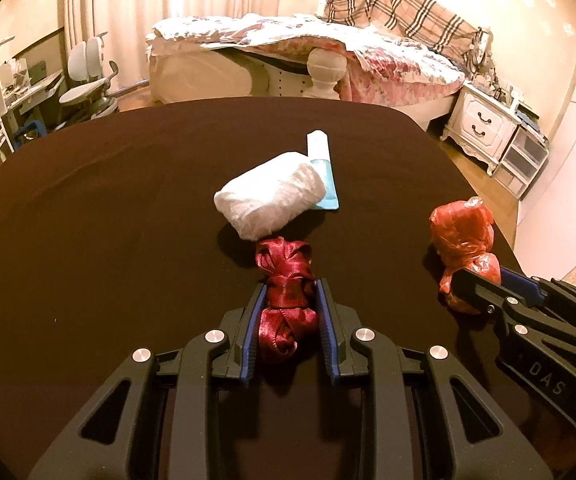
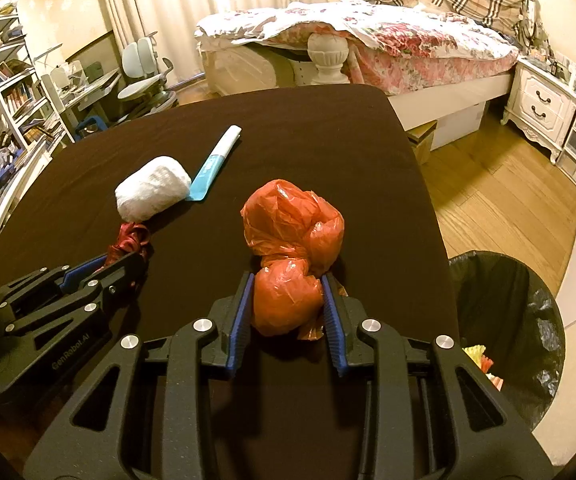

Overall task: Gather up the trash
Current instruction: 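Grasp the dark red cloth with the left tool, then carry the red bag and red cloth over the bin with both tools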

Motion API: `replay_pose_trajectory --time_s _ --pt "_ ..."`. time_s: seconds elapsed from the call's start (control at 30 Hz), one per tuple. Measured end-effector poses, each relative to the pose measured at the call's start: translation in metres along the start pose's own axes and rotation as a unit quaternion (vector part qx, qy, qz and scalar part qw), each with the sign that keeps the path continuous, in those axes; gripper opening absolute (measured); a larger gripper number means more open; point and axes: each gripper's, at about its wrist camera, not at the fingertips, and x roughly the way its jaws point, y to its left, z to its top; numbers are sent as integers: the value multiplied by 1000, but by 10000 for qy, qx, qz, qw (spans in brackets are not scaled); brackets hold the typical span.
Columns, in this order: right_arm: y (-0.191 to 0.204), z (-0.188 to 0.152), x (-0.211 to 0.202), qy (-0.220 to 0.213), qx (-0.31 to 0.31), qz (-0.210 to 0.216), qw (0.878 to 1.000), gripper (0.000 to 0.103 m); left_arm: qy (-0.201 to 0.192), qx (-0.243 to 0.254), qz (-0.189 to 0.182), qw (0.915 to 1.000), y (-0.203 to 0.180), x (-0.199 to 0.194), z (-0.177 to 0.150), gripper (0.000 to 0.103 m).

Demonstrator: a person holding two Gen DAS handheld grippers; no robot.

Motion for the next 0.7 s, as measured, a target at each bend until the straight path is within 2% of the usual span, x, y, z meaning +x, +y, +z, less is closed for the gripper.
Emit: replay_pose_trajectory --time_s 0.33,0.7 --pt "2 -6 -7 -39 -10 -4 10000 32 -95 -50 49 9999 0 -16 -16 27" --pt "3 -34 -33 -144 -56 -17 9999 32 -158 -40 84 9998 -3 -22 -22 27"
